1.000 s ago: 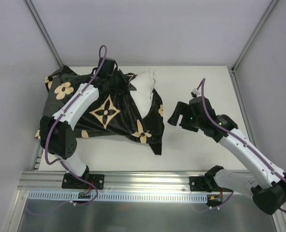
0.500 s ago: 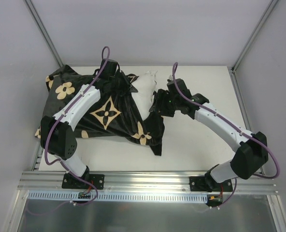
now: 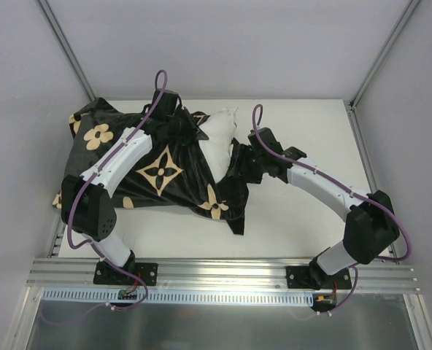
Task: Remove the pillowcase from the pillow
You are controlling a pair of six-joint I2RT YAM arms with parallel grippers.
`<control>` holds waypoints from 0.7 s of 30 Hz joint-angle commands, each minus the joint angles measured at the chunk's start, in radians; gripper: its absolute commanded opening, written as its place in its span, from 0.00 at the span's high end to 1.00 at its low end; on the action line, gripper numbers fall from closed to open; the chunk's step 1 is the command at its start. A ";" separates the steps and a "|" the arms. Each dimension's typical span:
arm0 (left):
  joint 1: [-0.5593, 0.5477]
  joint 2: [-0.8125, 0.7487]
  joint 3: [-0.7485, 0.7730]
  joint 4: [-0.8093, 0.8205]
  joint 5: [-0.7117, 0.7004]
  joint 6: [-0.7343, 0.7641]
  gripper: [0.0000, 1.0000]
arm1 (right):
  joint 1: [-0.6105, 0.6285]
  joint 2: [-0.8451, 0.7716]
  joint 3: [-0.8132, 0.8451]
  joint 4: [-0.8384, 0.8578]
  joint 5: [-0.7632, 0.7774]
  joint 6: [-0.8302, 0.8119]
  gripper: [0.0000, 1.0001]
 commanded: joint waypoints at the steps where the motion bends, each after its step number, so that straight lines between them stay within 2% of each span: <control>1: -0.011 -0.076 0.012 0.063 0.014 0.001 1.00 | 0.004 -0.036 -0.019 0.031 0.008 -0.010 0.42; 7: -0.011 -0.068 0.015 0.063 0.033 0.001 1.00 | 0.002 -0.028 0.033 0.031 0.010 -0.020 0.30; 10: -0.011 -0.078 0.009 0.063 0.029 0.006 1.00 | 0.002 -0.017 0.064 0.026 0.022 -0.024 0.28; 19: -0.008 -0.081 0.000 0.063 0.029 0.003 1.00 | 0.002 0.065 0.145 -0.035 0.040 -0.057 0.28; 21: -0.010 -0.082 0.005 0.063 0.023 0.001 1.00 | 0.004 0.088 0.119 -0.031 0.023 -0.050 0.35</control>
